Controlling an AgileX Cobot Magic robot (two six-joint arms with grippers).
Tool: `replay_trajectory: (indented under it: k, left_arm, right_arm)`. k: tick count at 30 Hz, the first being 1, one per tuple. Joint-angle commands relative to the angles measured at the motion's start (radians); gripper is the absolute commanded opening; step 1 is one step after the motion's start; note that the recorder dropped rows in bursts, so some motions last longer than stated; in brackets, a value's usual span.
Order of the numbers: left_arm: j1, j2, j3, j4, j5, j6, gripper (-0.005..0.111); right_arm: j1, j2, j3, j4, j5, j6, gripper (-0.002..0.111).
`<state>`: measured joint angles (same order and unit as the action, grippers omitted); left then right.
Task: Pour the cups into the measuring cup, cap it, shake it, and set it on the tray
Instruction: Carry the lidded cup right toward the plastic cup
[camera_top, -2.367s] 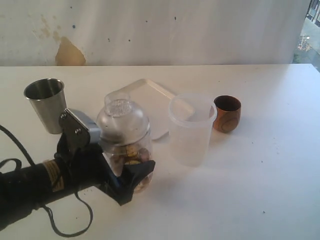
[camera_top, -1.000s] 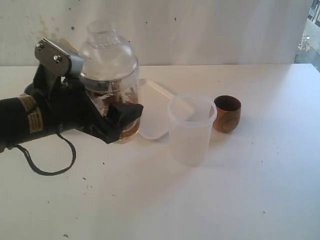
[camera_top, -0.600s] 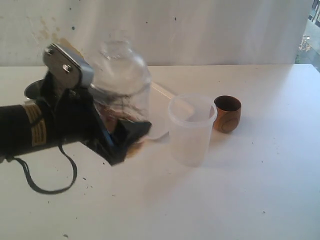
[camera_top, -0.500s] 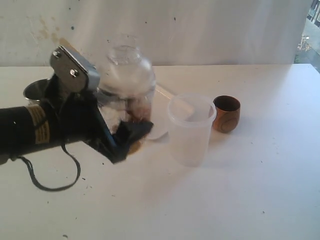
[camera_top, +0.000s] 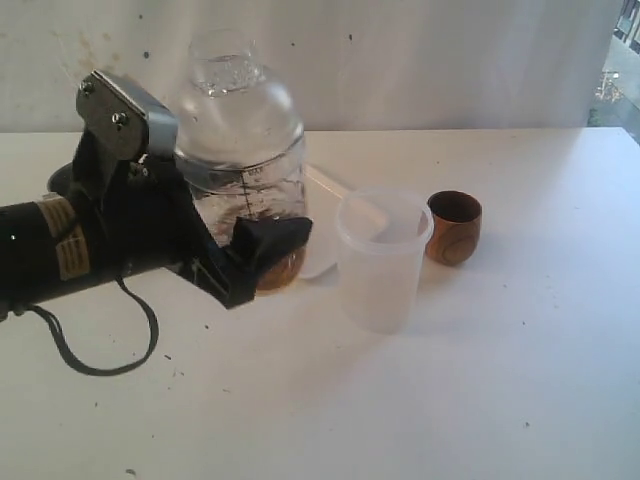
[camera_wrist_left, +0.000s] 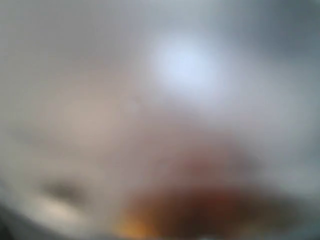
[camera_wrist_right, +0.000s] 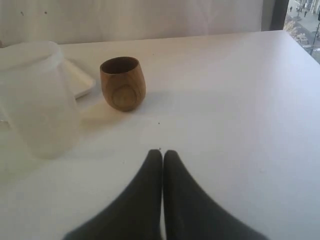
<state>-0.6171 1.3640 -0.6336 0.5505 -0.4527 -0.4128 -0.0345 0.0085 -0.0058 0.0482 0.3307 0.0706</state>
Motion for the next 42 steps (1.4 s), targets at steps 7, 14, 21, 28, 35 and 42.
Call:
replay_trajectory:
  k: [7, 14, 21, 28, 35, 42]
  left_arm:
    - [0.024, -0.014, 0.005, -0.108, 0.046, 0.041, 0.0]
    - [0.045, -0.002, 0.005, -0.093, -0.021, -0.006, 0.0]
    - [0.062, -0.012, 0.005, -0.124, -0.018, 0.015, 0.0]
    - [0.073, -0.007, -0.022, -0.008, 0.018, -0.079, 0.0]
    - [0.039, 0.094, -0.121, 0.059, 0.089, -0.059, 0.0]
    - [0.039, 0.249, -0.268, 0.052, 0.096, 0.117, 0.0]
  right_arm:
    - [0.004, -0.006, 0.006, 0.001, -0.01, 0.005, 0.0]
    - [0.004, -0.006, 0.006, 0.001, -0.01, 0.005, 0.0]
    - [0.004, -0.006, 0.006, 0.001, -0.01, 0.005, 0.0]
    - [0.004, -0.006, 0.006, 0.001, -0.01, 0.005, 0.0]
    - [0.004, -0.006, 0.006, 0.001, -0.01, 0.005, 0.0]
    - [0.004, -0.006, 0.006, 0.001, -0.01, 0.005, 0.0]
